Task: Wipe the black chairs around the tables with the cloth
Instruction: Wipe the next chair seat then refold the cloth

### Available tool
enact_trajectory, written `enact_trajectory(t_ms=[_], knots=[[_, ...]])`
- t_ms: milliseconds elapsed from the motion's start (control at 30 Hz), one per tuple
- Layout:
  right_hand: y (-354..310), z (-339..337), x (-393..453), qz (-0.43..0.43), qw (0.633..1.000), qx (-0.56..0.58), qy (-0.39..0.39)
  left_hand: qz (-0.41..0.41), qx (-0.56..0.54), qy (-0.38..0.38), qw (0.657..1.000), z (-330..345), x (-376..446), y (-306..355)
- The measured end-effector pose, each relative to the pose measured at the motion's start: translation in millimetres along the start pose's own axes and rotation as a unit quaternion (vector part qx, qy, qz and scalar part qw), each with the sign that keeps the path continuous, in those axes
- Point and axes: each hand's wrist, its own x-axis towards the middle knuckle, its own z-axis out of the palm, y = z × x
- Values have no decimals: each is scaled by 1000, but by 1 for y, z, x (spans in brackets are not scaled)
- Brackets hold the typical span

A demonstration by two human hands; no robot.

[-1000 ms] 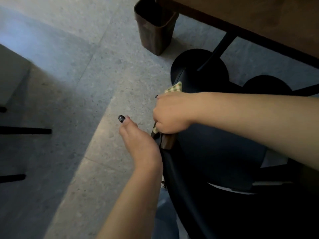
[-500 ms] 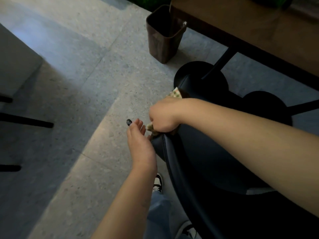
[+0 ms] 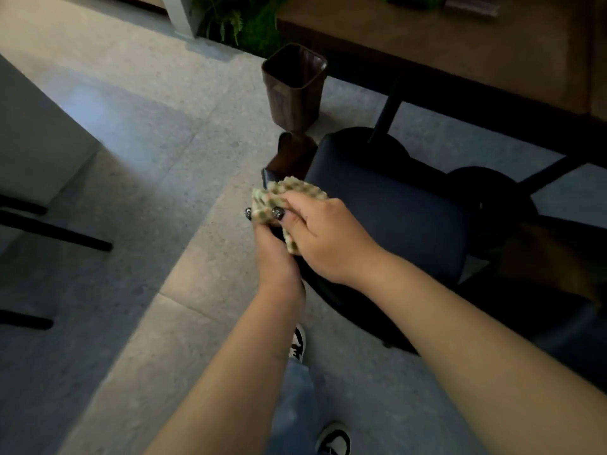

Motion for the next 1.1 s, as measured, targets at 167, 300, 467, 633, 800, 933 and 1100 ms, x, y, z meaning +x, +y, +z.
enact_trajectory(t_ms=[167,300,467,633,800,933,1100], knots=[[2,-7,-60,-8,1000,0,15,-12,70,-42,997,-21,-27,-5],[13,-13,-90,79,995,54,34,156,364,-43,917,-33,-16,11],[18,5,-92,97,990,6,98,387,615,-178,664,-47,22,21],[20,25,-89,45,981,-155,111,471,589,-190,629,-58,34,4],[24,23,-89,88,973,-175,122,494,598,-181,605,-58,40,12],[16,20,-52,132,973,-156,105,536,555,-169,614,-40,66,45],[15,22,-12,163,979,-39,119,445,536,-289,656,-9,98,59]])
